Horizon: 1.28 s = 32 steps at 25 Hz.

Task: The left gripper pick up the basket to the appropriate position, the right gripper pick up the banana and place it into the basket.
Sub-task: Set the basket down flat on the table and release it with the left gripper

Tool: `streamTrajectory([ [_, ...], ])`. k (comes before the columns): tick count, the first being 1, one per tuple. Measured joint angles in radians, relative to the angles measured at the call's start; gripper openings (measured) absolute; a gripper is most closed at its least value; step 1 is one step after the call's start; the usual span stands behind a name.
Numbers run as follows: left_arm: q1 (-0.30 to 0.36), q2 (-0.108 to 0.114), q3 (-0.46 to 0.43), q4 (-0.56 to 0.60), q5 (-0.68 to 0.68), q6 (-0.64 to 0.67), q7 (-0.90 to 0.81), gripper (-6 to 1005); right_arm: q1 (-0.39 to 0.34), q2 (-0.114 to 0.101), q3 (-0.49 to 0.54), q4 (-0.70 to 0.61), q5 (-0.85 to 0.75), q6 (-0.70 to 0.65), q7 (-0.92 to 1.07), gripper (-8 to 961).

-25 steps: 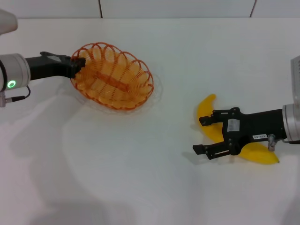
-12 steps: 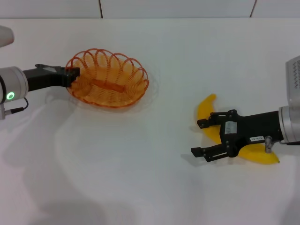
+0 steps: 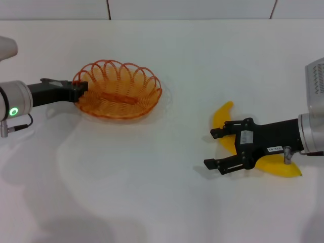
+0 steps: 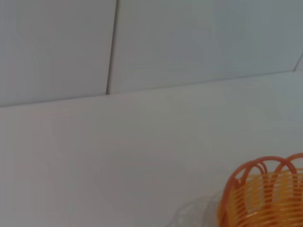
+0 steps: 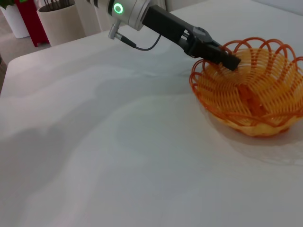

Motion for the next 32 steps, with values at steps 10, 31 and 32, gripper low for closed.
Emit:
streamTrajectory([
  [10,-0.001,0.0,0.008,-0.009,-0.002,-0.02,0.001,97,0.0,0.0,0.0,0.0,0.0,-0.001,0.0,861],
  [31,-0.004,-0.006,0.009,-0.01,-0.001,-0.016,0.014,382,0.003,0.0,0.0,0.009,0.0,0.0,0.0,858],
  [32,-0.004,-0.006,0.009,-0.01,-0.001,-0.015,0.014,462,0.003,0.0,0.0,0.009,0.0,0.0,0.0,858],
])
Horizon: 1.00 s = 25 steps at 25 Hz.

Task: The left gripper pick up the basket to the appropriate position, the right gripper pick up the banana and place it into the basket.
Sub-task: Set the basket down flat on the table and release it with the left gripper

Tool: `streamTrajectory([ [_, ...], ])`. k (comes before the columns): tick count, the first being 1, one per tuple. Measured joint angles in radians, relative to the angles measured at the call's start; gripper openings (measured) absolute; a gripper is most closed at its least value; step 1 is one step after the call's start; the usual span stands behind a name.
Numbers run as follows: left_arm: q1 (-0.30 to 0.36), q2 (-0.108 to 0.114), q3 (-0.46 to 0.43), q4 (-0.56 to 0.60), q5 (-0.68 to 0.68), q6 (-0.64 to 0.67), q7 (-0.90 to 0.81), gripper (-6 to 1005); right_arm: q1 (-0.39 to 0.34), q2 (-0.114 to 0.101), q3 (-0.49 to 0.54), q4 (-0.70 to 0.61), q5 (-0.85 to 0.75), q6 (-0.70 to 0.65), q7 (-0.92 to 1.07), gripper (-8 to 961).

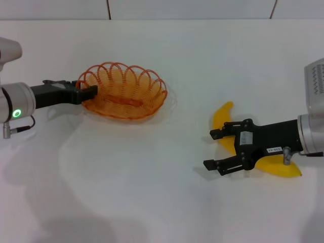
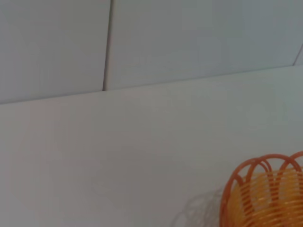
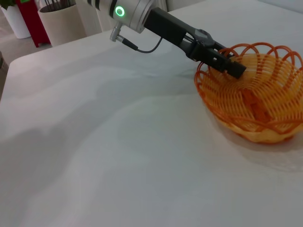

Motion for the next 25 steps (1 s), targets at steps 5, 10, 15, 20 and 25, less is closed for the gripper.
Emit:
streamTrajectory([
  [5,0.003,0.0,0.0,0.0,-0.01,0.002,0.009,672,0.0,0.0,0.0,0.002,0.0,0.006,0.0,857],
  [10,0.015,-0.003,0.0,0.002,-0.066,0.027,0.065,749,-0.004,0.0,0.0,0.003,0.0,0.007,0.0,856],
  [15,0.024,-0.003,0.0,0.007,-0.09,0.043,0.094,770,-0.006,0.0,0.0,0.003,0.0,0.008,0.0,856],
  [20,0.024,-0.003,0.002,0.007,-0.103,0.055,0.121,779,-0.006,0.0,0.0,0.003,0.0,0.008,0.0,855],
  [25,0.03,-0.002,0.002,0.009,-0.106,0.065,0.128,779,-0.008,0.0,0.0,0.003,0.0,0.007,0.0,854],
])
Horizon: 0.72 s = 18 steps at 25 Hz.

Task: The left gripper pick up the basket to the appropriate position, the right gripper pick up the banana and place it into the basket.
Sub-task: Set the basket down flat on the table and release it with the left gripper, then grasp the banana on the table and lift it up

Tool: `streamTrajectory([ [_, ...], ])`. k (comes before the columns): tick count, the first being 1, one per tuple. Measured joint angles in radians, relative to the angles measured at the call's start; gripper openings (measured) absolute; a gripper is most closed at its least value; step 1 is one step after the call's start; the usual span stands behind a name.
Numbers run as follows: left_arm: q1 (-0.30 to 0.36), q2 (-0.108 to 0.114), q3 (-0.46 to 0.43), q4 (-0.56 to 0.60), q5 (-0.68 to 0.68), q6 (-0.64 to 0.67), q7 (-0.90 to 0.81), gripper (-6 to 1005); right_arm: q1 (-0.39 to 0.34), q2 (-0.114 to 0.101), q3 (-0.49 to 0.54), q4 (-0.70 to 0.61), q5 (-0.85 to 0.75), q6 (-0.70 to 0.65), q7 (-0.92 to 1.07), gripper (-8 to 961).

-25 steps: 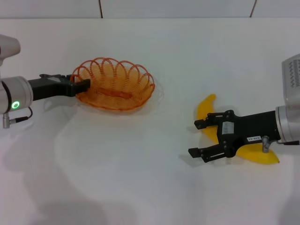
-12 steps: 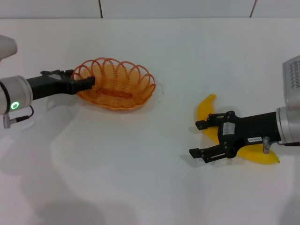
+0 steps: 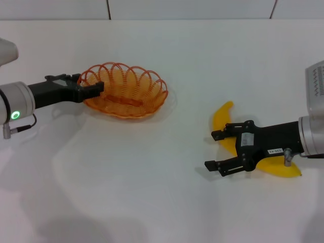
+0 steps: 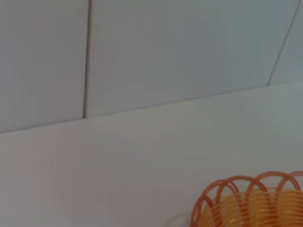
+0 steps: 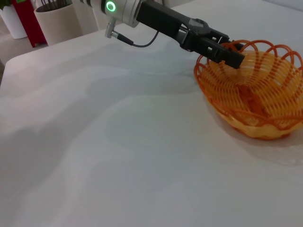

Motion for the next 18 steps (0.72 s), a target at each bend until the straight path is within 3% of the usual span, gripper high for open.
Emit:
streamTrajectory([
  [10,0.079,0.0,0.001,0.106,-0.036,0.075,0.025,780,-0.002,0.0,0.006,0.0,0.0,0.0,0.0,853],
  [18,0.152,0.001,0.003,0.131,-0.122,0.169,0.168,776,-0.002,0.0,0.009,0.0,0.004,0.007,-0.001,852],
])
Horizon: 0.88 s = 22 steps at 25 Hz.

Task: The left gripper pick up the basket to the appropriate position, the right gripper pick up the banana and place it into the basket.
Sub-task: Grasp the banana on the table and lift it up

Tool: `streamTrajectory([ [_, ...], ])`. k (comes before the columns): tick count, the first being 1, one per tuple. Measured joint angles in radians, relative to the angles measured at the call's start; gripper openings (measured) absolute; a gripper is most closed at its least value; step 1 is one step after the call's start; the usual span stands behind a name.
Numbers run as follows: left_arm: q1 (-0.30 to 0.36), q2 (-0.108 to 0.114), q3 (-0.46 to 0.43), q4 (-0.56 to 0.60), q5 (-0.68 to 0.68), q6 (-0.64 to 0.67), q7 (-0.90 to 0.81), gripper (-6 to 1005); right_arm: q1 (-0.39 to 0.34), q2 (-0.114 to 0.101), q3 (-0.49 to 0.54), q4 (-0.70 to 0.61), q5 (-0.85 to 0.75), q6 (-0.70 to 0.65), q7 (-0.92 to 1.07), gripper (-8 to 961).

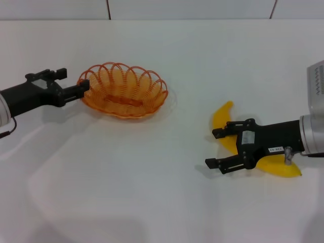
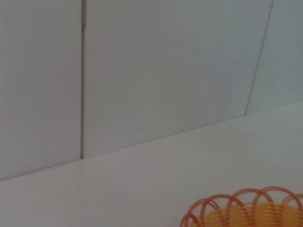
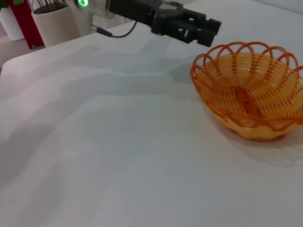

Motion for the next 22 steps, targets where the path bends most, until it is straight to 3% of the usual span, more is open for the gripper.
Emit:
streamTrajectory([
  [14,0.128,0.008,-0.005,0.0,-0.002,0.113,0.206,770,-0.002,0.004,0.003,-0.041,0.035,0.01,0.002,850],
  [22,0.131,0.007,-0.012,-0.011,-0.022,0.114,0.245,770,-0.065,0.01,-0.078,-0.24,0.012,0.066,0.156,849],
])
